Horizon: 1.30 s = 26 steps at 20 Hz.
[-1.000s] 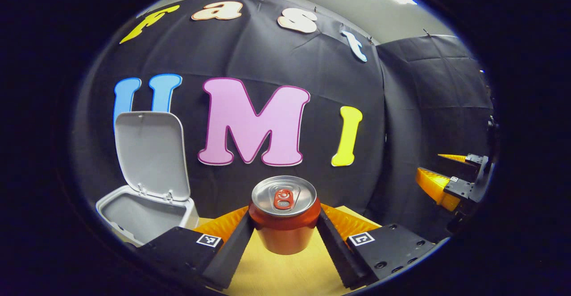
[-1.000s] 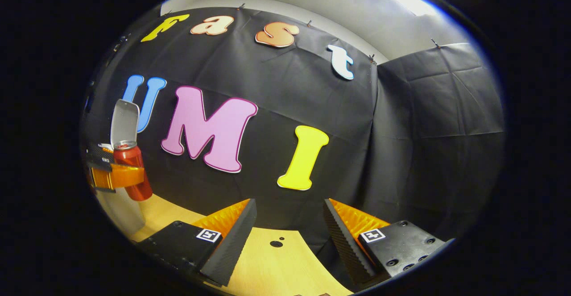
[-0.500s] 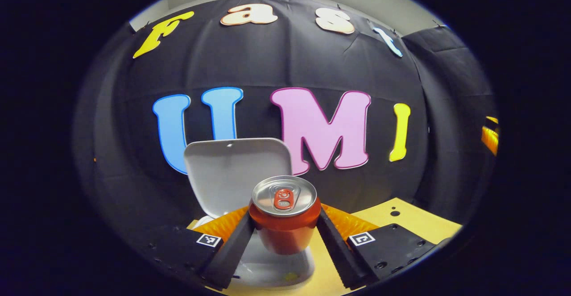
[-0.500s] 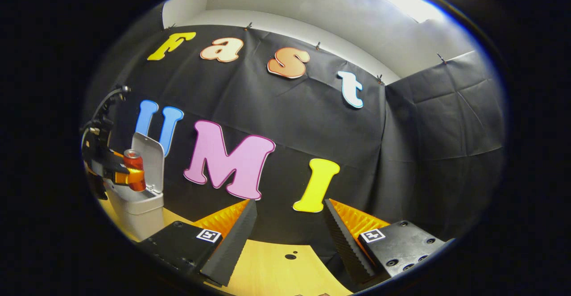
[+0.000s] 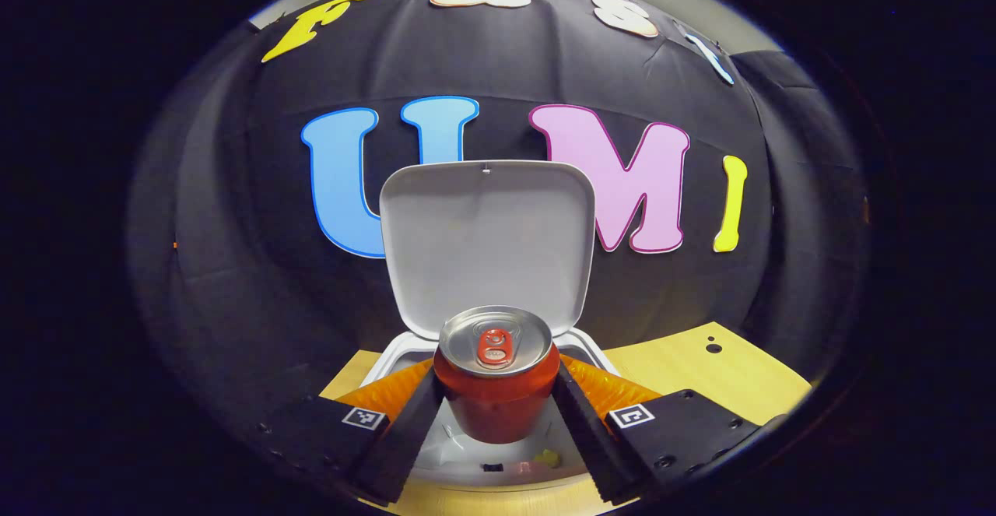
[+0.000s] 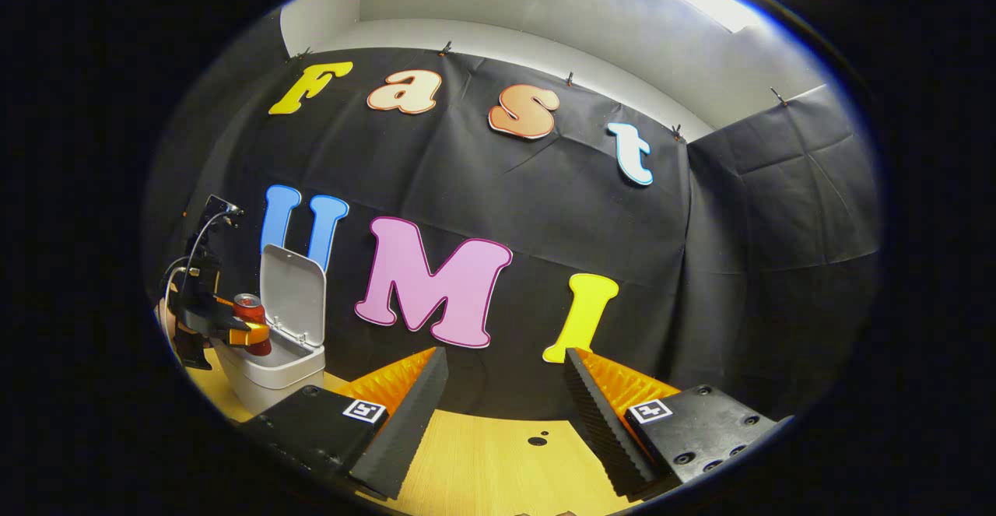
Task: Press the lid of the desktop garbage bin to open it, pick up the crumpled paper on the desktop and throw it into the bin, then pick up the pop can on the desktop and drop it into the bin, and finally close the garbage bin lid.
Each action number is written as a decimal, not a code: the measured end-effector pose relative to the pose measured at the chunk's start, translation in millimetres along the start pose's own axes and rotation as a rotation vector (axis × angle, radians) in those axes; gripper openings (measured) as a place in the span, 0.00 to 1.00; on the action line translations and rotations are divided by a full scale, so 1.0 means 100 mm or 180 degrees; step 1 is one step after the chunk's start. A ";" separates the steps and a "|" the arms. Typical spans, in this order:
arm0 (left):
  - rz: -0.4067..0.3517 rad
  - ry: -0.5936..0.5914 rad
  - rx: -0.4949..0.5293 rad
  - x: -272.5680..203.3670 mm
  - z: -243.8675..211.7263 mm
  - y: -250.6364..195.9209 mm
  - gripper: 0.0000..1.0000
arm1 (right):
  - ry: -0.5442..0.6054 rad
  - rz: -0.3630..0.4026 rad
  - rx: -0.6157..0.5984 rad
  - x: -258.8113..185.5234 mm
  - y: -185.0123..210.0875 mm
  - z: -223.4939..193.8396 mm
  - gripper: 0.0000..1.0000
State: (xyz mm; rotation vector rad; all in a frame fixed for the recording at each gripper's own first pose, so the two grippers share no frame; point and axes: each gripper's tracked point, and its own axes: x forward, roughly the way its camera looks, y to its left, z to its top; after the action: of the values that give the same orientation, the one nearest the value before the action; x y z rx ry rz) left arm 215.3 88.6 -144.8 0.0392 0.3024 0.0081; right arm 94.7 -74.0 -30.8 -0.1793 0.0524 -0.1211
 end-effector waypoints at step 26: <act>-0.0133 -0.0711 0.0055 0.44 2.01 0.16 0.95 | 0.0319 0.0501 0.0166 0.61 0.03 -0.57 0.97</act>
State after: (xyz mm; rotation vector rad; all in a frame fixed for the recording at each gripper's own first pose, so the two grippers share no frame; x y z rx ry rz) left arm 316.7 98.0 34.9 0.0506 0.0800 -0.0400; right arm 152.4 -88.7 -89.6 -0.1165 0.1627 0.0257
